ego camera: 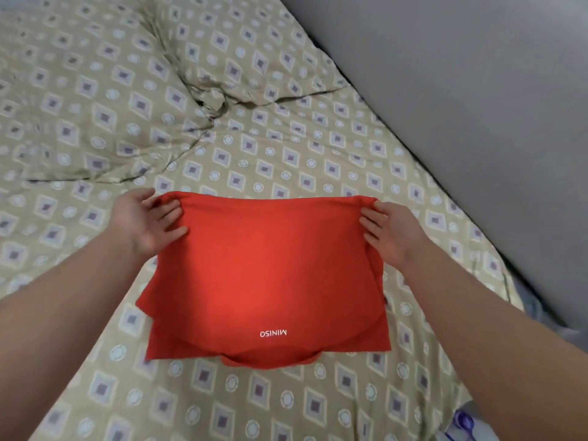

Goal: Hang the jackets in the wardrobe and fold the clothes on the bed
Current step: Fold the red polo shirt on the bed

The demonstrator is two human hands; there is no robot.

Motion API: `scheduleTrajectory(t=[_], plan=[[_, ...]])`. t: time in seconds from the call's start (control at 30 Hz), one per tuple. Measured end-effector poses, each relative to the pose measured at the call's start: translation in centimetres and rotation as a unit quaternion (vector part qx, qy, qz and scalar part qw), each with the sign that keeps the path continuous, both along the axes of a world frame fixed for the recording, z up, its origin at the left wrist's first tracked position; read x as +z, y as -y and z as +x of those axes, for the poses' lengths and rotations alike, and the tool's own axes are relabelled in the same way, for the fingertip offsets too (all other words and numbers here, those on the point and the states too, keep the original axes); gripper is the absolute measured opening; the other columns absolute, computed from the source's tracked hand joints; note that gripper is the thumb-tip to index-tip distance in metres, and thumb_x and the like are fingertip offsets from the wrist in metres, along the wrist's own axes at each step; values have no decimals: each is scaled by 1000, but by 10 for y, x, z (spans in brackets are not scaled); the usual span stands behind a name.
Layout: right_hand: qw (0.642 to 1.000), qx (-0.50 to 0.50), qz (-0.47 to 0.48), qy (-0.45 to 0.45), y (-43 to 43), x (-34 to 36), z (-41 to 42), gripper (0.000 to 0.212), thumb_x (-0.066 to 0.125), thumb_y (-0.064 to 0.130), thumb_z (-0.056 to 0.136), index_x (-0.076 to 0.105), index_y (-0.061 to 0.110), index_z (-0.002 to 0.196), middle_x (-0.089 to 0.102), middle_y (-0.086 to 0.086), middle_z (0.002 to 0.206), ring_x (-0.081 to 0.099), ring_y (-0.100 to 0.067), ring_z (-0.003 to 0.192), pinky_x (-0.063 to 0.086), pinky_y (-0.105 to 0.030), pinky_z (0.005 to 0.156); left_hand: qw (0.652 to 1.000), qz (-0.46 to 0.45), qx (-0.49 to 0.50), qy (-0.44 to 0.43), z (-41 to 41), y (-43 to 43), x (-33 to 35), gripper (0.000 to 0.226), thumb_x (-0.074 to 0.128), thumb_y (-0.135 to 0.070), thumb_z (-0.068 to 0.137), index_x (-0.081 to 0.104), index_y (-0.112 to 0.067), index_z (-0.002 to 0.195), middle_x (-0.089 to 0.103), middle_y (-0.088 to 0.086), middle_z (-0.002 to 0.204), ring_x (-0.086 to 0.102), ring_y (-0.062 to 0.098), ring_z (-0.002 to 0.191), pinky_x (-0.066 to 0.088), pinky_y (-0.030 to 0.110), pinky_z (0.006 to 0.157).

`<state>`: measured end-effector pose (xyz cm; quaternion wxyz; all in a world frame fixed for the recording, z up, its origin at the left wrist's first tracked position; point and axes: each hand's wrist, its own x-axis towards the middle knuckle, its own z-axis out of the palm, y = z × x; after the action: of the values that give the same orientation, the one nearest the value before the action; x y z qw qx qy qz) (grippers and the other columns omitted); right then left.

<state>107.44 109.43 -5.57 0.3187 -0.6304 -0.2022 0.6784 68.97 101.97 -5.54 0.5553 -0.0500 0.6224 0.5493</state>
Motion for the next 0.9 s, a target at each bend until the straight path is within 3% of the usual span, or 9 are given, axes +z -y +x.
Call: scheduleTrajectory(t=[0.1,0.17,0.23,0.3,0.43,0.53,0.63,0.77,0.9], plan=[[996,6,15,87,-1,-26,2,58,53,17,95,36,18,150,59,-3,130,59,-13,104,45,-31,93,997,-27,2,-77,13,-3,-22,14,44,-24,100,53,-17,108,58,7,106,59,20,102,49,38,92],[982,52,12,183,20,-45,7,44,59,13,89,54,14,133,64,-3,106,60,-12,82,47,-26,71,983,-87,-8,-163,22,17,-43,9,48,-18,97,57,-15,97,57,5,88,57,17,78,48,28,71],[949,106,-12,296,54,-67,13,30,62,14,86,64,13,115,64,-5,102,61,-19,84,48,-30,74,940,-175,-67,-285,32,55,-65,9,55,-15,89,60,-12,83,55,9,77,50,24,70,38,33,59],[925,104,-39,363,96,-85,19,39,63,15,84,60,11,123,65,-8,112,62,-27,99,47,-34,85,901,-234,-89,-355,46,104,-83,9,59,-15,87,61,-11,79,60,12,79,55,28,76,42,36,65],[921,40,-26,386,158,-101,24,40,70,19,86,55,12,122,62,-3,109,60,-23,93,41,-31,81,922,-233,-74,-301,76,175,-95,21,73,-22,77,58,-10,85,64,12,86,62,32,83,49,46,85],[953,-32,-69,293,168,-101,29,14,69,16,89,61,10,98,69,-11,98,66,-26,86,52,-37,76,944,-219,-50,-243,79,186,-97,27,75,-22,73,54,-6,72,61,14,72,60,31,71,52,45,76],[979,-87,-172,67,164,-90,23,13,68,16,93,62,17,105,70,-9,102,67,-27,96,56,-34,68,974,-198,35,-102,70,174,-99,16,70,-14,90,60,-5,99,66,12,100,63,21,82,53,32,71],[976,-90,-191,-57,161,-85,10,28,64,6,94,56,15,119,66,-11,119,63,-29,109,57,-38,76,989,-132,24,65,59,154,-87,29,59,-15,97,57,-17,126,66,0,121,64,13,87,53,19,59],[961,-196,-137,-141,147,-83,6,34,56,0,94,57,14,125,69,-9,120,64,-26,111,55,-41,83,988,-21,75,134,39,140,-79,38,50,-5,95,60,-14,131,70,5,123,69,20,110,59,33,83]])
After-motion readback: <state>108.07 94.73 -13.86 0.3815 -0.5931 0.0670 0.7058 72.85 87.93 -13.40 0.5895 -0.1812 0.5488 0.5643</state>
